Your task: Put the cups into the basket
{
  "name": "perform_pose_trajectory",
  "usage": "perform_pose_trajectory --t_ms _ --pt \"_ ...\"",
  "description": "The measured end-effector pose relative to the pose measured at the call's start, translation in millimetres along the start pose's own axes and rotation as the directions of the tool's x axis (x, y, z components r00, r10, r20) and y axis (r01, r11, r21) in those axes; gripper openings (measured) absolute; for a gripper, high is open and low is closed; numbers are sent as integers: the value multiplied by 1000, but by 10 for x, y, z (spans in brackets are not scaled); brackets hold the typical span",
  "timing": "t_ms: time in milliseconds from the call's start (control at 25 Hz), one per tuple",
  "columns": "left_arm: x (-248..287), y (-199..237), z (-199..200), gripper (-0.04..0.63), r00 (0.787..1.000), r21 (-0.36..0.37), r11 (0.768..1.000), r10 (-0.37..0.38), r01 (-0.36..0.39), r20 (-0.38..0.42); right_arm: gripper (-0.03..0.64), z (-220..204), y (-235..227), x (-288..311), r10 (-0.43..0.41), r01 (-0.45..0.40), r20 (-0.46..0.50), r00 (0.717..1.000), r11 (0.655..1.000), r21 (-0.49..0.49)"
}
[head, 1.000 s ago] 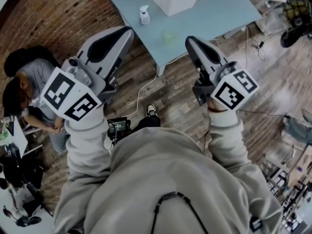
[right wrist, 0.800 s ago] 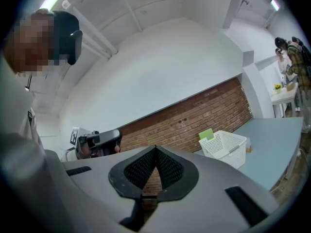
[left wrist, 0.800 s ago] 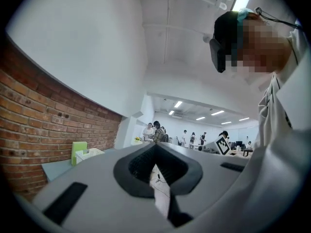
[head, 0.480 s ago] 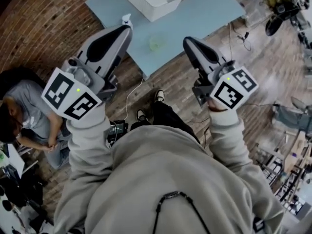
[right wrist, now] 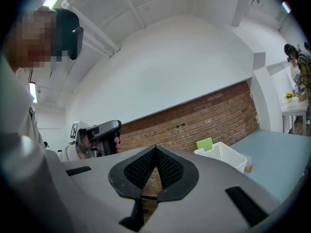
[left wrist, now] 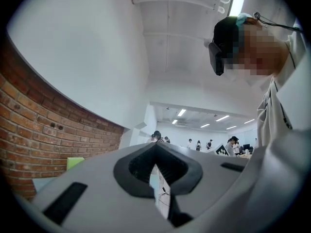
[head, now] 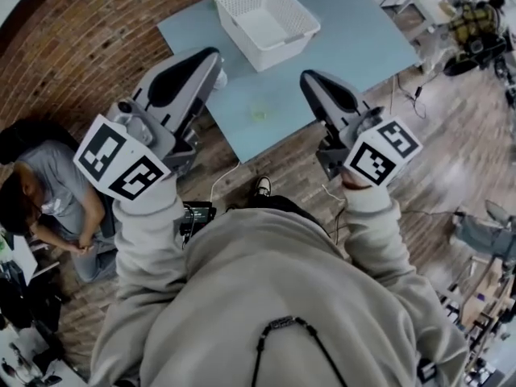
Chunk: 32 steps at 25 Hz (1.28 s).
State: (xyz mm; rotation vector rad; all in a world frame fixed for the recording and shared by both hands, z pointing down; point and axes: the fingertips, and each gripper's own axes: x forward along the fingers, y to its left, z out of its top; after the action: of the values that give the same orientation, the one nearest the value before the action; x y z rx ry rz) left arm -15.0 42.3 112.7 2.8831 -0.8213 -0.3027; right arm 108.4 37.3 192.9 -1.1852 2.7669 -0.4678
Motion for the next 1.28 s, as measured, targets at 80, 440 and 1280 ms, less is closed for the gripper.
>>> perform_pose_trajectory --t_ms 80,440,1280 --pt "95 38 -38 -2 1000 -4 1000 15 -15 -3 11 -15 -76 21 28 -29 -12 1000 999 -14" --pt "294 395 -288 -2 995 -25 997 67 -69 -71 11 -540 -438 344 82 -76 -82 993 995 69" --pt "596 1305 -643 -2 990 -116 993 -40 24 -135 11 -98 -732 1057 19 -29 -113 993 996 -86"
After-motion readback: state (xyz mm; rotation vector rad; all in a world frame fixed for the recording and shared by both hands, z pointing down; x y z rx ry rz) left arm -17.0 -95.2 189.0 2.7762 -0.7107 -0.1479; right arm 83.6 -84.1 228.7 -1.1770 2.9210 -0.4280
